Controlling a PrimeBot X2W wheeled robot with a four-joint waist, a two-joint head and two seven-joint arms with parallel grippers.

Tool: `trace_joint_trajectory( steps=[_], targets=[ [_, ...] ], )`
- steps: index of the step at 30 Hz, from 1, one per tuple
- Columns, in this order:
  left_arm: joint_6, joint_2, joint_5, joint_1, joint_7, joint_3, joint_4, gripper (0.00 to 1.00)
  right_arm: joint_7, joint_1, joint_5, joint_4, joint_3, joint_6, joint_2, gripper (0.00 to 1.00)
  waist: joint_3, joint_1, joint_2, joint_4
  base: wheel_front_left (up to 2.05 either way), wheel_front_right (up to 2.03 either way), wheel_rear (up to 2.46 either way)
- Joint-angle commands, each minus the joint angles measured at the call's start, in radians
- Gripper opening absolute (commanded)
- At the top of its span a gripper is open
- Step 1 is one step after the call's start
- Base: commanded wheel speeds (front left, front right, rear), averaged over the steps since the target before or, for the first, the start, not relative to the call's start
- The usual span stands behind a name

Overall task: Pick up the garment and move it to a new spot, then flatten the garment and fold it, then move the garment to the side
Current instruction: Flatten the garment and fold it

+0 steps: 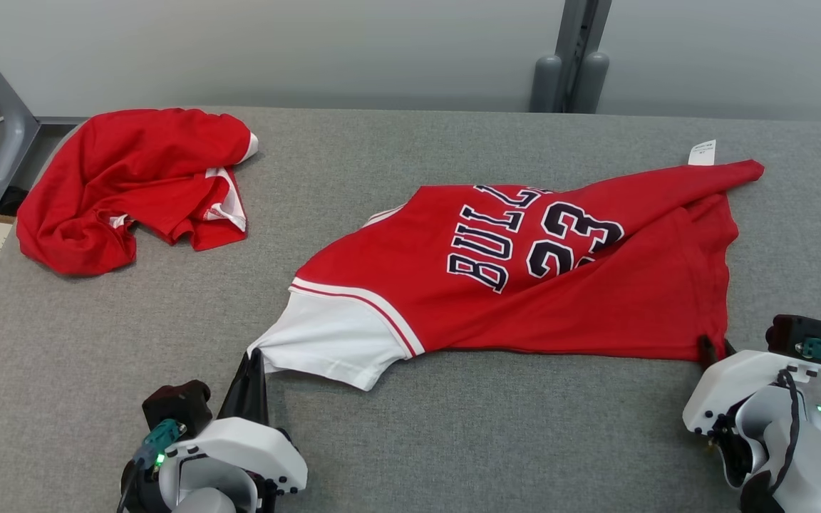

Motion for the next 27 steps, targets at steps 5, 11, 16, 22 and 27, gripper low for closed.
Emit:
trace_joint_trajectory(
  steps=[5, 11, 16, 22, 27],
  targets=[
    [-0.009, 0.007, 0.002, -0.01, -0.004, 0.016, -0.016, 0.0, -0.049, -0.028, 0.07, 0.032, 0.036, 0.0, 0.001, 0.0, -0.003, 0.0, 0.0, -0.001, 0.0, 0.0, 0.0],
    [-0.03, -0.003, 0.015, -0.025, -0.005, 0.063, -0.078, 0.0, -0.118, -0.033, 0.28, -0.049, 0.145, 0.0, -0.001, 0.0, -0.025, 0.0, 0.0, -0.017, 0.0, 0.0, 0.0],
    [-0.057, -0.015, 0.04, -0.018, -0.005, 0.129, -0.186, 0.0, -0.133, 0.019, 0.404, -0.224, 0.206, 0.0, -0.018, 0.0, -0.056, 0.0, 0.0, -0.046, 0.0, 0.0, 0.0],
    [-0.153, -0.052, -0.014, 0.021, -0.005, 0.205, -0.357, 0.0, -0.085, 0.135, 0.591, -0.551, 0.241, 0.0, -0.064, 0.0, -0.095, 0.0, 0.0, -0.089, 0.0, 0.0, 0.0],
    [-0.205, -0.066, -0.086, 0.047, -0.002, 0.238, -0.495, 0.0, -0.029, 0.253, 0.702, -0.826, 0.208, 0.0, -0.101, 0.0, -0.12, 0.0, 0.0, -0.118, 0.0, 0.0, 0.0]
  ],
)
